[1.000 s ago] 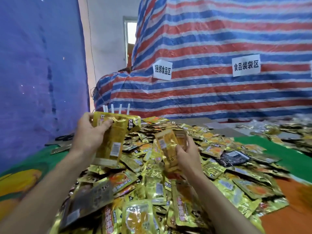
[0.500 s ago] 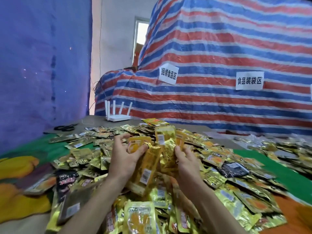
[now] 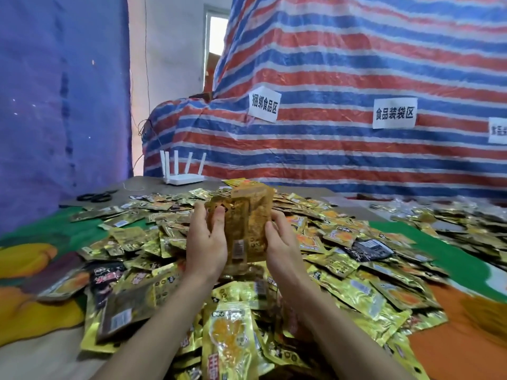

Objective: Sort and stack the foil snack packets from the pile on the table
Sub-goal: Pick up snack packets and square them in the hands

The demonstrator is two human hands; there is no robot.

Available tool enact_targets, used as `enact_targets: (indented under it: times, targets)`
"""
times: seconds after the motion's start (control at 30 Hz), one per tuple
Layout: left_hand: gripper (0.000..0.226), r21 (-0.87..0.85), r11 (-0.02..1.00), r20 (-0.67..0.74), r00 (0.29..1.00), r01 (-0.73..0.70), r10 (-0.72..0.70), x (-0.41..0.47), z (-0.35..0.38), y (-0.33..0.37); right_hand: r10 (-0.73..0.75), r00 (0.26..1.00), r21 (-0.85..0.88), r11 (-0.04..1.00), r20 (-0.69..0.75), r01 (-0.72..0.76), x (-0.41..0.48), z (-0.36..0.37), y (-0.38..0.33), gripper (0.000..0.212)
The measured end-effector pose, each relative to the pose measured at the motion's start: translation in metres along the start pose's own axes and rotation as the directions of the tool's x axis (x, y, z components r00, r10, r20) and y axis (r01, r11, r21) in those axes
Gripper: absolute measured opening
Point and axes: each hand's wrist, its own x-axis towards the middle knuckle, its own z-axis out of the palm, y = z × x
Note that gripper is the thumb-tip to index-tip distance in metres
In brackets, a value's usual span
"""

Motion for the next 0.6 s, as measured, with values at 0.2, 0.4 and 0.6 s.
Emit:
enact_targets:
  times: [0.2,0.4,0.6]
  targets:
    - [0.024,-0.037,0.997,0.092,0.994,-0.063,0.066,-0.004,0.007,0.004,-0.11,0.971,-0.146,0.986,-0.212,0.08,-0.002,-0.003,0.0,0.025]
    - [0.007,0.04,0.975,-0.061,0.973,-0.219,0.221,-0.013,0.022,-0.007,0.115,0.993,0.093,0.989,0.019,-0.116,-0.004,0.013,0.001,0.03]
    - [0.038,-0.354,0.934,0.172,0.985,0.043,0.02,-0.015,0.025,-0.012,-0.001,0.998,-0.106,0.994,-0.066,-0.006,-0.004,0.019,0.009,0.037]
